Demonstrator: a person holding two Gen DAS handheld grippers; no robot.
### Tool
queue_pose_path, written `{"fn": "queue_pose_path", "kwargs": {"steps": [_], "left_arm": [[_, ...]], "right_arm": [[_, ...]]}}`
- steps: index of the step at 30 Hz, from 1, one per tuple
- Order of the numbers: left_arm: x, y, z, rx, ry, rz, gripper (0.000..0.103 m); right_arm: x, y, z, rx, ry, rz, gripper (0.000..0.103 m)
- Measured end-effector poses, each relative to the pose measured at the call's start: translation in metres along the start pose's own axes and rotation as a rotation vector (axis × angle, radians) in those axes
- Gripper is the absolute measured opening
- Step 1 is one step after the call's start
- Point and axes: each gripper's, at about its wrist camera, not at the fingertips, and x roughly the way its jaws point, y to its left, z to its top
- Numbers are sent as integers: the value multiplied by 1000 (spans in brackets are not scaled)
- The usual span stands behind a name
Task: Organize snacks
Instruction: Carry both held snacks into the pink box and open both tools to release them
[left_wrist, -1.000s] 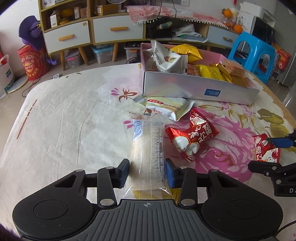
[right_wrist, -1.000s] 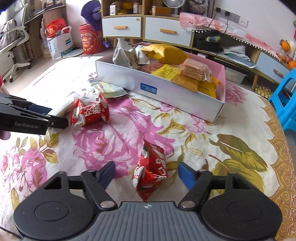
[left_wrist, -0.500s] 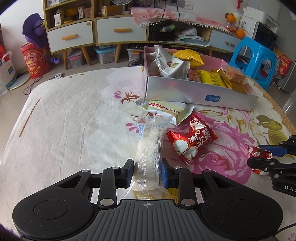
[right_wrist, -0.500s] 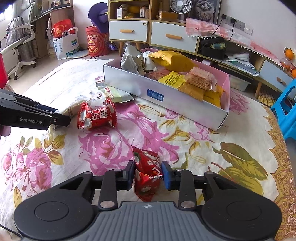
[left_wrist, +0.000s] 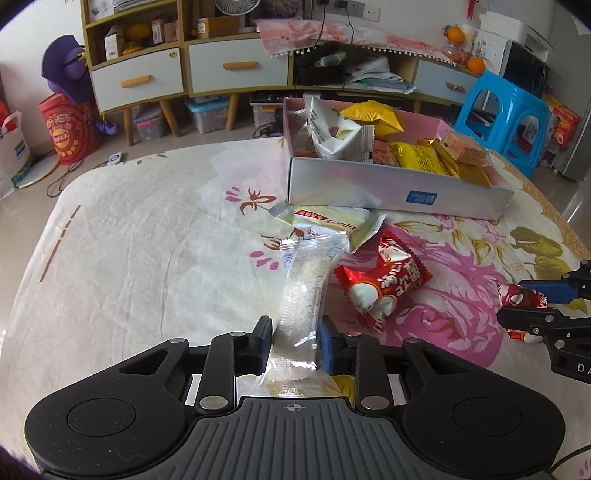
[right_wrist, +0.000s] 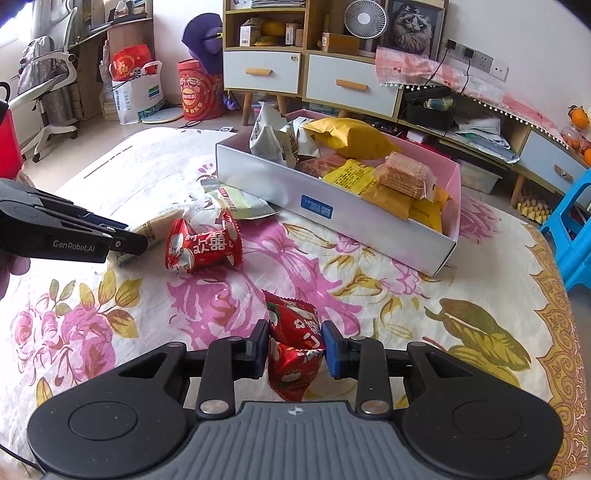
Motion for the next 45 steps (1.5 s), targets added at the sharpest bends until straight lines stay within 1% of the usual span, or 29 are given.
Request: {"fn": "queue_pose_path", "kwargs": {"steps": [3,5,8,10,12,15,18,21,25,31,34,37,42,45], "left_arm": [[9,2,0,-23,21,-2,31],[12,3,1,-35,13,-2,33],[14,0,4,-26,17,5,35],[15,-2,5,-21,22,17,35],[14,-5,6,-12,28,29,27],[10,-6,8,-8,25,41,21],[4,-1,13,-47,16,41,16],[-4,7,19,-102,6,27,16],[-13,10,26,-115,-29,27,16],[-17,14,40,-149,-54,19,16],[-18,11,50,-177,-67,0,16],[-18,2,58,-194,-85,-34,16],[-11,-17,71,-177,-95,-99,16],[-3,-26,81,-153,-89,-115,16]], "right_arm": [[3,0,-1,1,9,-5,22],[4,1,0,3,14,-11,22],[4,1,1,5,12,-12,22],[4,1,1,5,11,-13,22],[5,1,1,6,12,-15,22],[4,0,3,9,15,-22,22],[-3,-4,9,20,-4,-23,22],[-10,-8,17,40,-36,-18,22],[-14,-12,27,59,-63,-16,22],[-12,-17,47,91,-98,-30,22],[-15,-25,59,146,-127,-24,22],[-16,-34,71,219,-153,-5,22],[-9,-49,82,298,-169,7,22],[-4,-63,88,342,-178,-8,22]]}}
